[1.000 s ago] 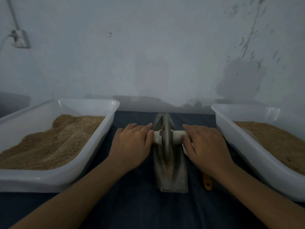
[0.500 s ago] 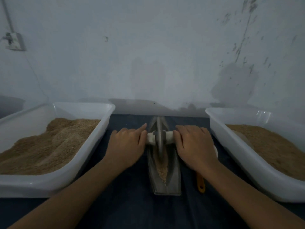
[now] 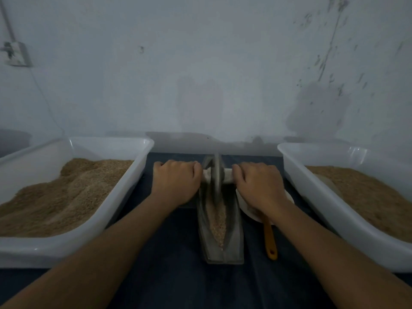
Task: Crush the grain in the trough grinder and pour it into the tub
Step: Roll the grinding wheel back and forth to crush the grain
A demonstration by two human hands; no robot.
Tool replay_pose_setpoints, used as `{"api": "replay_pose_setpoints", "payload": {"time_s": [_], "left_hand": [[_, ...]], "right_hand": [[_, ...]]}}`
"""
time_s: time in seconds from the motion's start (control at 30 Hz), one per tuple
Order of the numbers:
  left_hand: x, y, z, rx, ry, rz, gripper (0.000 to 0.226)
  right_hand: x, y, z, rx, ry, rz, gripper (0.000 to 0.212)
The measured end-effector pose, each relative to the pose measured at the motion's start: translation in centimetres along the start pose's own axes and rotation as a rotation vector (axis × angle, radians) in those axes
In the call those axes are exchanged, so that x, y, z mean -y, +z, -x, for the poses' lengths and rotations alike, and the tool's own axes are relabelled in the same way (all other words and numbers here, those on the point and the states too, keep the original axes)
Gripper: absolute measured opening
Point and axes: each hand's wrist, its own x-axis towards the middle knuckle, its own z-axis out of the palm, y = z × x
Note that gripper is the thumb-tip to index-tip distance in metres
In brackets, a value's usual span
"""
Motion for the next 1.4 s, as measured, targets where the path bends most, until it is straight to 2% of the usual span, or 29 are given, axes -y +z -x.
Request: {"api": "replay_pose_setpoints", "payload": {"time_s": [0.07, 0.13, 0.23, 0.33, 0.43, 0.6, 0.73, 0.8, 0.9, 1.03, 1.13, 1.17, 1.23, 1.27, 1.4], "left_hand": [[-0.1, 0.0, -2.1, 0.085, -0.021, -0.023, 0.030], [-0.1, 0.1, -3.1, 0.094, -0.022, -0.005, 0.035], [-0.1, 0.2, -1.7, 0.040, -0.006, 0.010, 0.031], [0.9, 0.5, 1.9, -0.047, -0.023, 0.217, 0.040], [1.7, -0.3, 5.5, -0.033, 0.041, 0.398, 0.051], [1.6, -1.0, 8.2, -0.124, 0.127, 0.269, 0.053], [1.3, -0.3, 5.8, -0.078, 0.059, 0.251, 0.053], [0.9, 0.0, 3.3, -0.015, 0.009, 0.149, 0.047], [0.4, 0.7, 0.0, 0.050, 0.032, -0.086, 0.015], [0.3, 0.7, -1.6, 0.080, 0.071, -0.126, 0.020], [0.0, -0.2, 0.0, -0.005, 0.112, -0.117, 0.016], [0.1, -0.6, 1.0, -0.035, 0.118, -0.080, 0.023], [0.4, -1.0, 3.5, -0.055, 0.138, -0.013, 0.056], [0.6, -1.4, 4.8, -0.070, 0.158, 0.034, 0.064], [1.1, -2.2, 8.3, -0.173, 0.225, 0.186, 0.056]], "right_hand": [[0.2, 0.8, -1.7, 0.042, 0.043, 0.037, 0.054], [0.2, 1.1, -2.1, 0.066, 0.054, 0.054, 0.054], [0.2, 0.5, -0.7, -0.010, 0.016, 0.081, 0.053], [0.6, -0.6, 1.7, -0.105, -0.053, 0.037, 0.049], [0.8, -1.7, 4.9, -0.191, -0.116, -0.074, 0.044], [-0.4, -2.4, 8.0, -0.213, -0.153, -0.197, 0.046], [-0.1, -2.1, 5.3, -0.147, -0.139, -0.146, 0.048], [0.2, -1.4, 2.7, -0.077, -0.077, -0.065, 0.047], [0.7, -0.3, -0.9, -0.003, 0.017, 0.066, 0.047], [0.9, 0.4, -2.0, 0.000, 0.079, 0.044, 0.046], [0.6, 0.1, 0.2, -0.040, 0.035, 0.002, 0.039], [0.3, -0.1, 1.3, -0.059, 0.009, -0.039, 0.039], [-0.2, -0.6, 4.0, -0.127, -0.047, -0.148, 0.040], [-0.3, -0.9, 5.3, -0.161, -0.069, -0.202, 0.040], [-1.0, -1.8, 8.5, -0.244, -0.163, -0.250, 0.045]]}}
